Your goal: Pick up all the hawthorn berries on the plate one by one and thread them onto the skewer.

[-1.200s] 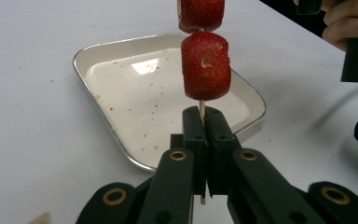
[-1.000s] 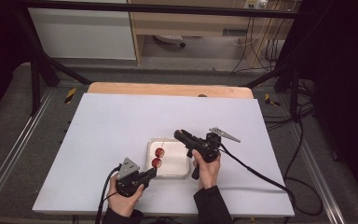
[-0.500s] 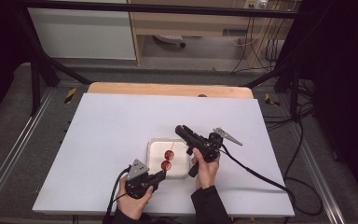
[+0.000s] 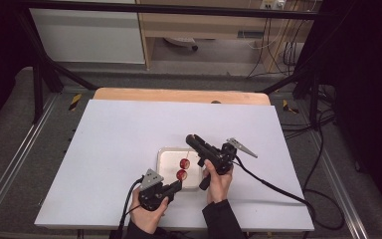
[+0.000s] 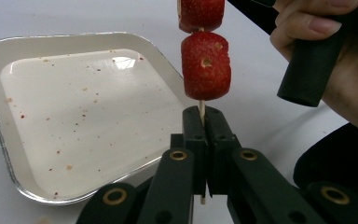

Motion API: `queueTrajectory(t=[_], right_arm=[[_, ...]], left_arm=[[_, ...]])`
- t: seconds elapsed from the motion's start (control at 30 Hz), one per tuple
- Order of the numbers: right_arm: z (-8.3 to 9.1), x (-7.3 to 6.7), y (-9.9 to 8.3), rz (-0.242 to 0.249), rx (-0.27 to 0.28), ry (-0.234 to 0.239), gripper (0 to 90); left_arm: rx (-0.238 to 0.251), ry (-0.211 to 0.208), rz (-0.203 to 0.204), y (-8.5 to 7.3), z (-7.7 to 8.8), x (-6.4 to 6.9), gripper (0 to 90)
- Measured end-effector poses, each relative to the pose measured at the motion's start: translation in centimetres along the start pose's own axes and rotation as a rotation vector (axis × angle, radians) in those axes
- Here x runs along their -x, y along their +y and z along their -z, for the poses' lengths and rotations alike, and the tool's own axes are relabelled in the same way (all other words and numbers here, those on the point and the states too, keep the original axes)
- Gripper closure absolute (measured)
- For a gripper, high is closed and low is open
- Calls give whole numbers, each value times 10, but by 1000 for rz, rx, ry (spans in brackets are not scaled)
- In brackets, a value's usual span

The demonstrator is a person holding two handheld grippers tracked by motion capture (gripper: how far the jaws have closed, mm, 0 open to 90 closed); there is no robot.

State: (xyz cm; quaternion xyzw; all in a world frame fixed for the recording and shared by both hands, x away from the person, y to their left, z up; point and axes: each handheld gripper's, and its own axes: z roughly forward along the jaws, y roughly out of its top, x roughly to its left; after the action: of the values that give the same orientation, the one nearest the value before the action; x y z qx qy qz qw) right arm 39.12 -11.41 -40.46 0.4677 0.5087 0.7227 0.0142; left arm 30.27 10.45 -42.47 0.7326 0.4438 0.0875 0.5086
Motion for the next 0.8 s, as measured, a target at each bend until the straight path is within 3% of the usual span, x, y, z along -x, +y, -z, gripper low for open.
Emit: queueTrajectory(t=[0.8], right_arm=[[0,-1,-4,-13,21,16,619]], left_arm=[[14,-13,34,1,0,-3,886]])
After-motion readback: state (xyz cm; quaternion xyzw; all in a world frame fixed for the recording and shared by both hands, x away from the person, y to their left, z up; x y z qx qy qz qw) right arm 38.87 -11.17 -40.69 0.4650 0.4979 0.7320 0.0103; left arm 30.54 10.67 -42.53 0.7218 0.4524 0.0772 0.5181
